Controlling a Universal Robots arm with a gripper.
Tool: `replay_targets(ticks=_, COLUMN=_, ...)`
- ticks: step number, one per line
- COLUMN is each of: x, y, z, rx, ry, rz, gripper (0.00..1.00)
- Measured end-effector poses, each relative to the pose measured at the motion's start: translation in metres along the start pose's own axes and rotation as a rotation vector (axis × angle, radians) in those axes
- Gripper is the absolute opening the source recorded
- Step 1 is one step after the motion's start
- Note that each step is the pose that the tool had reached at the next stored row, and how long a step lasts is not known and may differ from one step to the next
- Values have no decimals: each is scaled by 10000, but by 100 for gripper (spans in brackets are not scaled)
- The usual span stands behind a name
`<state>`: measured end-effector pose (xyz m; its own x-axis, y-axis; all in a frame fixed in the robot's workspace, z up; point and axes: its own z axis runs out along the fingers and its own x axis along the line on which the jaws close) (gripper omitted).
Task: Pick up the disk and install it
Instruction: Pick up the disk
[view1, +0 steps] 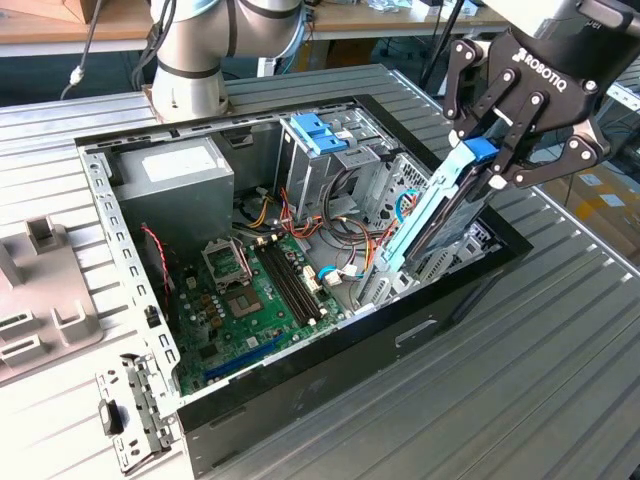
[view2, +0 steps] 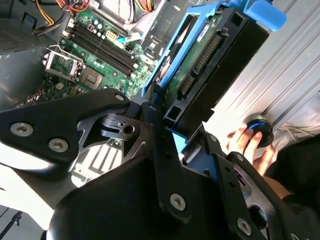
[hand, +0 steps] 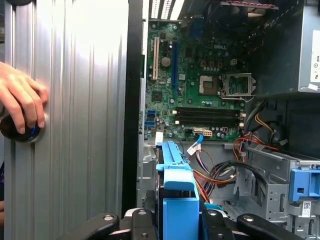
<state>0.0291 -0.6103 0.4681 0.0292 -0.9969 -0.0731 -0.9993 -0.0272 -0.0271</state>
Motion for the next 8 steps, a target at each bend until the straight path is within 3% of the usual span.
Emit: replay_targets(ticks=8, x=15, y=-133, z=2, rx=-8, ry=1, rz=1, gripper=37)
